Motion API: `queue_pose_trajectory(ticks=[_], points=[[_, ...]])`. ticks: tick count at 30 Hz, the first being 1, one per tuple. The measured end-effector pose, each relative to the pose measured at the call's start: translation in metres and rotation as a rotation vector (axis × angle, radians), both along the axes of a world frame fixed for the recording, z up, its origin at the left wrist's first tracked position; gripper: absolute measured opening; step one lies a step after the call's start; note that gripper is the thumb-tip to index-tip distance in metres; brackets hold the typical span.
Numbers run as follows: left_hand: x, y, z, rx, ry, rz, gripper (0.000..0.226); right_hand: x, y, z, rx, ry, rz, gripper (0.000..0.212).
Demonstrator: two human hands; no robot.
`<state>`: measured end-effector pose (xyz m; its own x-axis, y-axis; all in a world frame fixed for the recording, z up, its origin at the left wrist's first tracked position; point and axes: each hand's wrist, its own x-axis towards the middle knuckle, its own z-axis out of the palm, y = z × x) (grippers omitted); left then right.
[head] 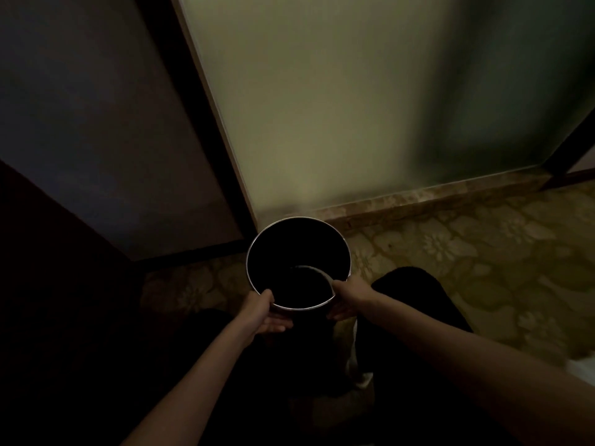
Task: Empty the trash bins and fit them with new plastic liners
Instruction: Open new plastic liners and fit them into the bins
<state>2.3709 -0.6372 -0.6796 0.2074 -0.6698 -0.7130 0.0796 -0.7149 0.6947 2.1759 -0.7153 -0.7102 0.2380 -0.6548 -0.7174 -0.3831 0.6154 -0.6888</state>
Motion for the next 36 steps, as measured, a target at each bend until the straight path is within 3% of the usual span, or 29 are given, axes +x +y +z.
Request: queue_pose_trajectory(ticks=[9, 14, 26, 32, 36], points=[[0.003, -0.016, -0.024, 0.012, 0.004, 0.034, 0.035, 0.007, -0.011, -0.029, -0.020, -0.004, -0.039, 0.040], [0.001, -0.016, -0.026, -0.019, -0.054, 0.032, 0.012, 0.006, -0.010, -0.033, -0.035, 0.003, -0.038, 0.035], [0.013, -0.001, -0.038, -0.013, -0.025, 0.044, 0.020, 0.015, 0.007, -0.029, -0.117, 0.047, 0.042, 0.024], [0.018, -0.004, -0.045, 0.017, 0.012, 0.041, 0.025, 0.020, 0.004, -0.034, -0.227, 0.159, 0.085, 0.016], [0.020, -0.006, -0.050, 0.041, 0.020, 0.026, 0.035, 0.021, 0.003, -0.042, -0.175, 0.240, 0.097, 0.029]])
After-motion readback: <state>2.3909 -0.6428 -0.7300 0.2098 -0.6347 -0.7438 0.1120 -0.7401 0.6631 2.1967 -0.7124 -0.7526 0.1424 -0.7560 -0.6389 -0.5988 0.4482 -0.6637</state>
